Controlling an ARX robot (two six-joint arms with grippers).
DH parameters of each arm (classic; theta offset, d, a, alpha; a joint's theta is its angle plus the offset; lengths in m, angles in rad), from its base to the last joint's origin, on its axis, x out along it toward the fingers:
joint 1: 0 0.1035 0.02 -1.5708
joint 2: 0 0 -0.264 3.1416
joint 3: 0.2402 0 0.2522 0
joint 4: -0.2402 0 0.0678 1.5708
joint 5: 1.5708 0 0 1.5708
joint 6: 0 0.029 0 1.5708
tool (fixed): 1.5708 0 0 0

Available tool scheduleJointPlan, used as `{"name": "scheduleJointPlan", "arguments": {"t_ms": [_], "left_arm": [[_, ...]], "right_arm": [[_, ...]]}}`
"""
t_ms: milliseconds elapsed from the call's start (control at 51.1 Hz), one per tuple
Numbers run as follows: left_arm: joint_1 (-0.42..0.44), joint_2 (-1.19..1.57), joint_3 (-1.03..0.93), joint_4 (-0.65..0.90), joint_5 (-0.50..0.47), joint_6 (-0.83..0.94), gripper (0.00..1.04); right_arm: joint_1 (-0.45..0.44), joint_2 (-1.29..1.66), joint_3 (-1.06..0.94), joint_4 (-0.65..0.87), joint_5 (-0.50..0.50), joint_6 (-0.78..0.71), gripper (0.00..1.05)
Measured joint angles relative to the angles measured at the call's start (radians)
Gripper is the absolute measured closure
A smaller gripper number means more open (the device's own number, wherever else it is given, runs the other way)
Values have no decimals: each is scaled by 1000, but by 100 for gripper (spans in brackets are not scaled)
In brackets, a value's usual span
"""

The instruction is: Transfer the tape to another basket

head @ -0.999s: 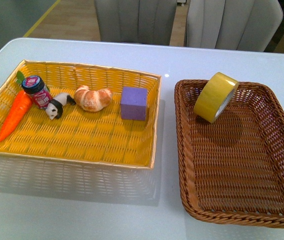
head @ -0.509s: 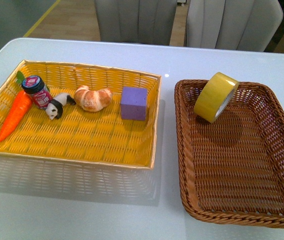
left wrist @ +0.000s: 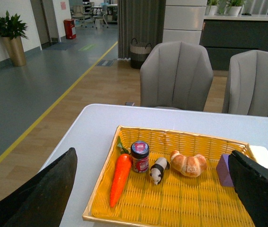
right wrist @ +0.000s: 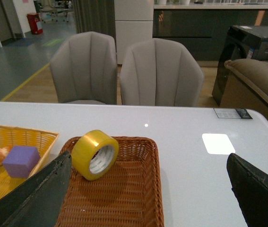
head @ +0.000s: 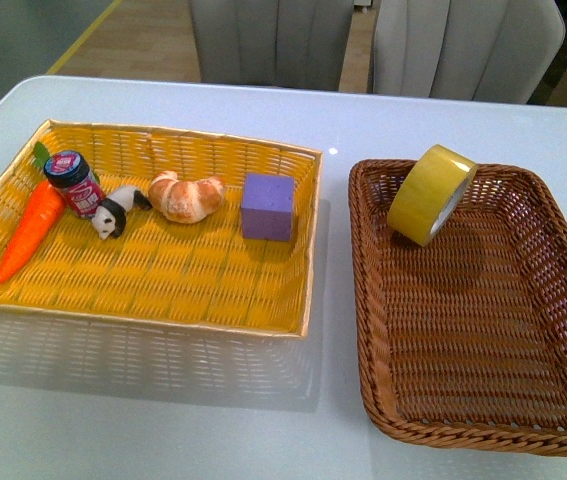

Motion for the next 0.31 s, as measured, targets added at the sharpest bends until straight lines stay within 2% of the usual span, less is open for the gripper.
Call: {"name": "scheduleJointPlan", "arguments": {"t_ms": [313], "left_arm": [[0,0,0,0,0,0,9]], "right_arm": [[0,0,0,0,0,0,9]]}}
